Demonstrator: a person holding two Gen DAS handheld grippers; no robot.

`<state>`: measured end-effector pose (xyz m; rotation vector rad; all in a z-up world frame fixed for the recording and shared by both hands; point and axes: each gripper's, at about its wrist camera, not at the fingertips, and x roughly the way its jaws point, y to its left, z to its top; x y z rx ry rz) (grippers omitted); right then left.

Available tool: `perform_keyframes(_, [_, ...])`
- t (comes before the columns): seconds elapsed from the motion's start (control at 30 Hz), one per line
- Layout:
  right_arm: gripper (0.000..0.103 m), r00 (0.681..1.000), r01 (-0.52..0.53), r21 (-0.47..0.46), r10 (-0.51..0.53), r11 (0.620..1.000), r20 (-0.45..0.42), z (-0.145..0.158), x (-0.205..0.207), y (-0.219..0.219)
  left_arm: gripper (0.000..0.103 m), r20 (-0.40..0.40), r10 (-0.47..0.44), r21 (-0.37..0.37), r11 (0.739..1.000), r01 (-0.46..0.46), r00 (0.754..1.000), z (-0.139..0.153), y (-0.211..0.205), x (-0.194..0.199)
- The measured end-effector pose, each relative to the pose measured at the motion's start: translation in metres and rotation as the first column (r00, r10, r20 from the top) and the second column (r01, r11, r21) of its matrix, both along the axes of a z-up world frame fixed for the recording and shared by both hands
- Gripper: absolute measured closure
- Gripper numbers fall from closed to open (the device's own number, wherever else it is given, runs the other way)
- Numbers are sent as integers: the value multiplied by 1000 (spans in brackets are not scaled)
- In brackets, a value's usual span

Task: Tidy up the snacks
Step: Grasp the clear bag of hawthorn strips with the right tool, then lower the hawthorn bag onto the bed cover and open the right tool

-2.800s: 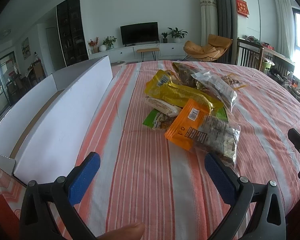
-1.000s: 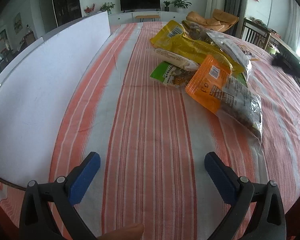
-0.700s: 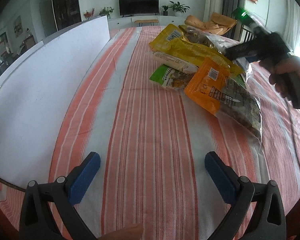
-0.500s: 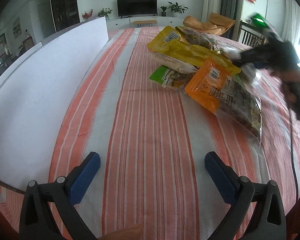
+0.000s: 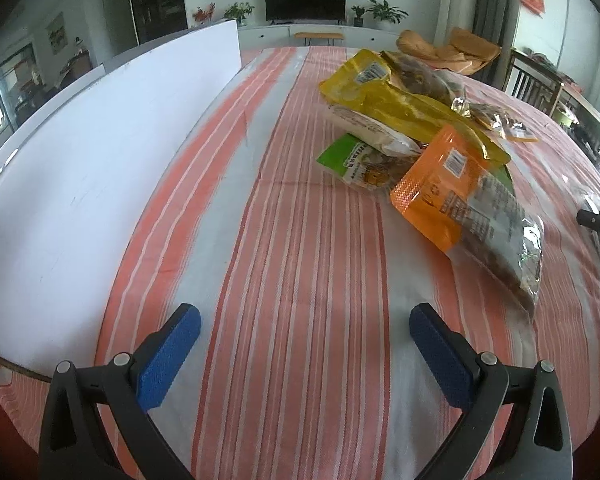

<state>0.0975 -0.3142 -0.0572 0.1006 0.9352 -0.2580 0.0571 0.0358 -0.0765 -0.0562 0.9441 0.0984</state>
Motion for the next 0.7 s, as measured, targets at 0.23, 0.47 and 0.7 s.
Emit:
perform_keyframes(0.23, [1, 999, -39, 13, 39, 999, -14, -9, 11, 9, 0, -67, -10, -7, 1000, 10, 998, 1, 1, 12])
perform_keyframes(0.47, [1, 999, -41, 12, 41, 999, -15, -10, 13, 14, 0, -86, -97, -10, 995, 96, 992, 1, 5, 60])
perform_keyframes(0.7, [1, 999, -41, 12, 42, 999, -15, -11, 13, 13, 0, -52, -138, -10, 990, 137, 989, -1, 14, 94])
